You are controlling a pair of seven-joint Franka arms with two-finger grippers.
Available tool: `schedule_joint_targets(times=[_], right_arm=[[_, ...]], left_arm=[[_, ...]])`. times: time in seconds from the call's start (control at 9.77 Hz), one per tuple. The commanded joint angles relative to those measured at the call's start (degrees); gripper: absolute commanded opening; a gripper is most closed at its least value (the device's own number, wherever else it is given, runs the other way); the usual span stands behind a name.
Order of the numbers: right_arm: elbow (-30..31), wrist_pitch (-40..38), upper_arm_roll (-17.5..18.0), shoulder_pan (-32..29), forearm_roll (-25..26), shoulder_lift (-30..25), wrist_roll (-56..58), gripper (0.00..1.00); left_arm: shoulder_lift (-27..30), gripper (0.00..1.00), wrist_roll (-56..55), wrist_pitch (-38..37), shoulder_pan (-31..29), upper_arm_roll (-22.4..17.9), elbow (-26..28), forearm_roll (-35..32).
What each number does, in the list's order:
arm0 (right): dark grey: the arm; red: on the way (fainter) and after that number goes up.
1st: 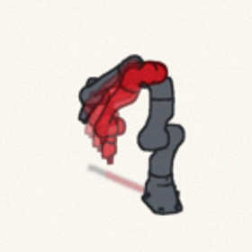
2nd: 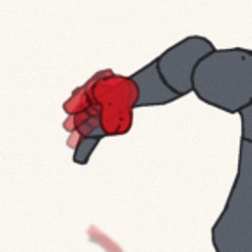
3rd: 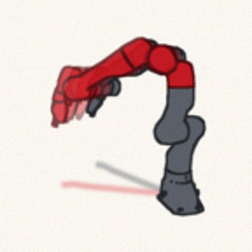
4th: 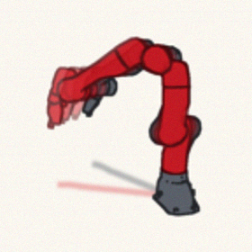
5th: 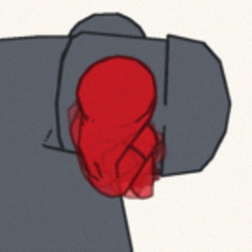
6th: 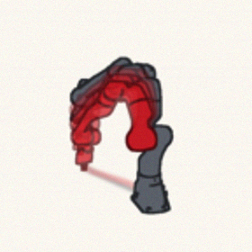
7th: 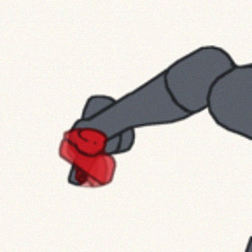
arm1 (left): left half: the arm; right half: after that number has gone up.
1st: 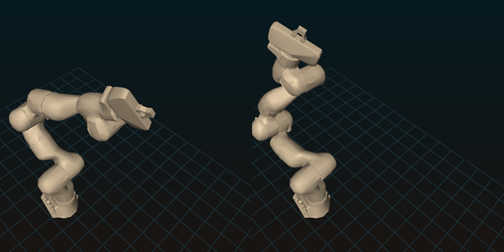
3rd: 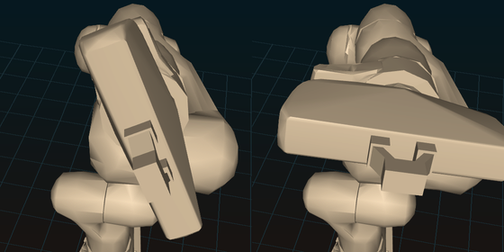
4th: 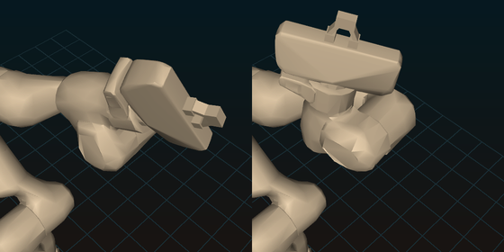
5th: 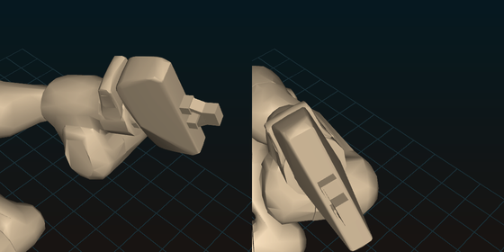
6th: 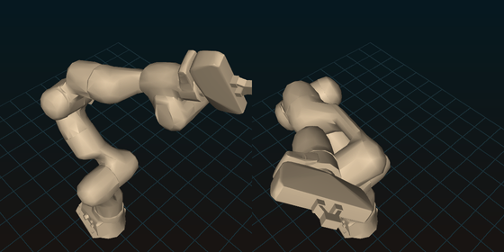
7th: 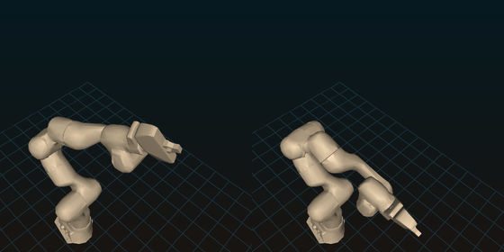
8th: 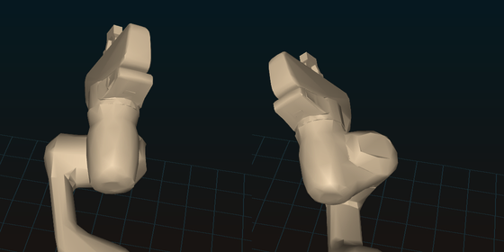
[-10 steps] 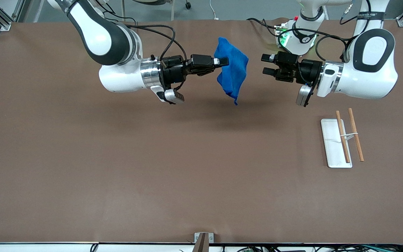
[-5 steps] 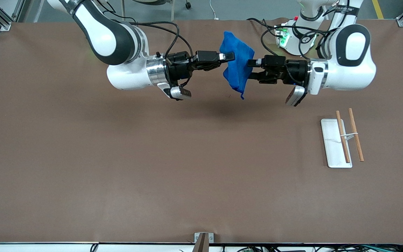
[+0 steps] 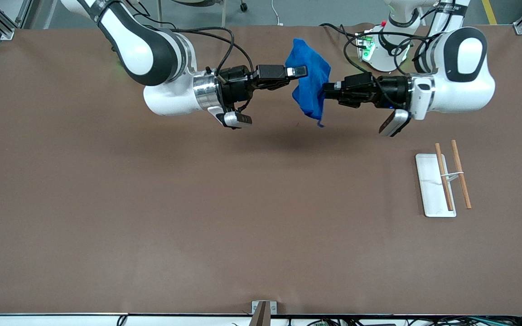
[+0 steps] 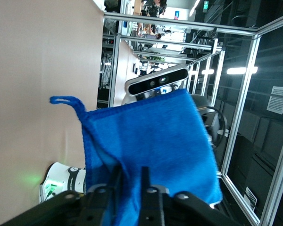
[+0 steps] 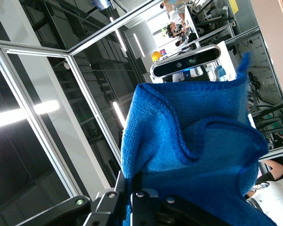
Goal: Right arm passes towel to left arm to hang
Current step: 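Open the right gripper and pull back while the left gripper holds towel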
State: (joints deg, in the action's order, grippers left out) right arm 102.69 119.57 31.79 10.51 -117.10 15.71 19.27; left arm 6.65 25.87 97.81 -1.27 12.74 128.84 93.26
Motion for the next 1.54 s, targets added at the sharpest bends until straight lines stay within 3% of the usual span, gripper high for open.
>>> schedule_joint_targets(times=[0.0,0.41,0.51,0.61,0.82,1.23,1.43], right_arm=[[-0.56,0.14,0.20,0.30,-1.99,0.55,1.56,0.00],[-0.56,0.23,0.20,0.04,-1.65,0.55,1.38,0.00],[-0.21,0.32,0.12,-0.40,-0.95,0.55,1.12,0.24],[-0.12,1.19,-0.32,-0.66,2.80,0.55,1.03,0.99],[0.31,2.95,-0.50,-4.08,13.25,0.37,-0.19,1.00],[1.81,4.62,-1.20,-14.62,45.13,-0.24,-9.58,1.00],[1.99,4.54,-7.33,-14.46,61.89,-1.81,-15.73,1.00]], left_arm=[[1.35,0.00,1.82,1.24,-1.35,-0.17,2.20,0.96],[1.44,0.00,1.99,1.24,-1.45,-0.61,1.85,0.08],[1.35,0.00,1.91,1.24,-1.45,-0.87,1.59,0.08],[1.09,0.00,1.90,1.24,-1.45,-0.88,1.24,-0.61],[0.91,0.00,1.47,1.24,-1.80,-1.75,-0.86,-7.44],[-1.54,0.00,2.08,1.24,-1.89,-8.94,-6.83,-27.12],[-5.31,0.00,2.17,1.15,-1.89,-12.46,-12.01,-35.47]])
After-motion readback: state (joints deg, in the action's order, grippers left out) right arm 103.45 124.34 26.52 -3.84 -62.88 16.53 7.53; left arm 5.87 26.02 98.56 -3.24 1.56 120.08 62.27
